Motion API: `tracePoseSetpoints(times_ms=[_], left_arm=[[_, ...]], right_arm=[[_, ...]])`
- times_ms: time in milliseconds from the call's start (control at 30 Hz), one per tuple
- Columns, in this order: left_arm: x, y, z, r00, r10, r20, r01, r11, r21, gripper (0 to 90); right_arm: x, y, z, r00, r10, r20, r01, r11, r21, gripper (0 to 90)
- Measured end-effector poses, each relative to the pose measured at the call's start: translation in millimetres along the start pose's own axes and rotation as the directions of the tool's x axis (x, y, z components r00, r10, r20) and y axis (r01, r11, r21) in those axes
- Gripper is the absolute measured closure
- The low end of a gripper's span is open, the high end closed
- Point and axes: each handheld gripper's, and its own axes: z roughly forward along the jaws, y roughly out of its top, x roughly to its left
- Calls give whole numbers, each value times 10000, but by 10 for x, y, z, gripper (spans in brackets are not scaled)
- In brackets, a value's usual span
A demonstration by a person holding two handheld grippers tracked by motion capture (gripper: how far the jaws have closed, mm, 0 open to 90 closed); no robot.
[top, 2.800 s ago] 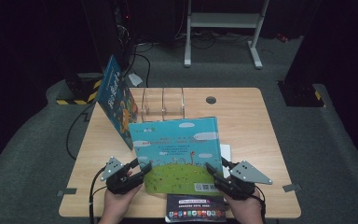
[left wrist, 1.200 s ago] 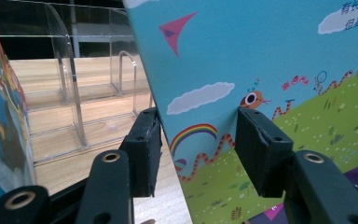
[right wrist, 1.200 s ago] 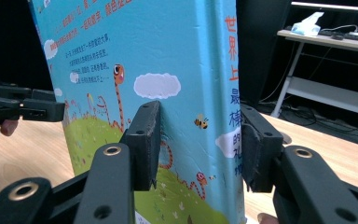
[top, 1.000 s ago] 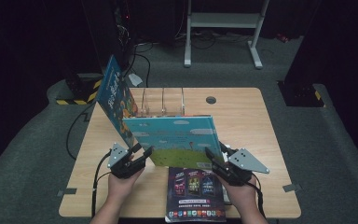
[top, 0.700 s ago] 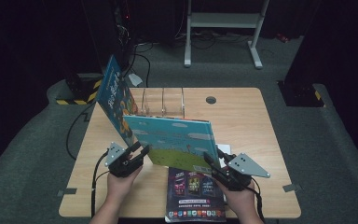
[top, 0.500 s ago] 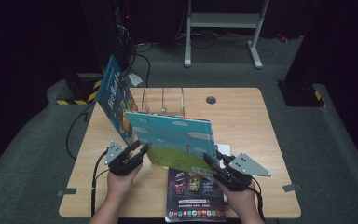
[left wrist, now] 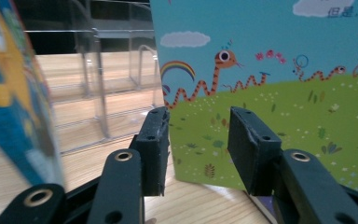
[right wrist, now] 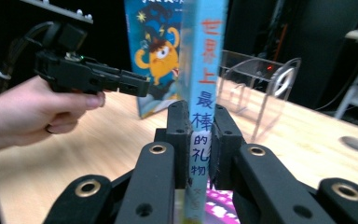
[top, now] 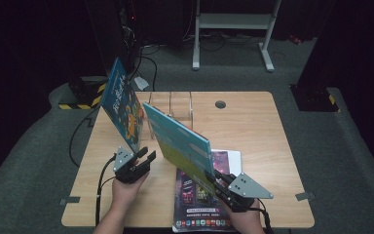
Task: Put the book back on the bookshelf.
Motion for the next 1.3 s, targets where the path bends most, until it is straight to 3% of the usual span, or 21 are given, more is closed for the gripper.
tracePoseSetpoints(times_ms=[67, 233, 333, 533, 767, 1033, 1300], left_arm=[[23, -8, -37, 9997, -34, -252, 36, 10000, 62, 605], [41, -20, -77, 9965, -294, -782, 318, 9991, 292, 592], [-18, -19, -87, 9955, -139, -937, 176, 9991, 379, 584], [-124, -39, -115, 9959, 48, -900, -4, 9988, 480, 609], [-134, -79, -93, 9962, 146, -864, -88, 9977, 667, 633], [-131, -76, 8, 9967, 152, -800, -93, 9972, 746, 657], [-121, -82, 19, 9960, 70, -886, -4, 9973, 741, 652]], right_arm=[[50, -3, 6, 9998, -206, 69, 206, 9998, -14, 811], [173, -10, 38, 9982, 358, 481, -366, 9992, 166, 811], [233, -14, 75, 9968, 405, 695, -421, 9989, 216, 810], [365, -36, 172, 9960, 550, 705, -570, 9980, 261, 807], [518, -55, 282, 9931, 827, 829, -854, 9959, 290, 803], [608, -65, 398, 9920, 1173, 474, -1194, 9919, 441, 787], [724, -86, 461, 9977, 652, 159, -661, 9958, 637, 772]])
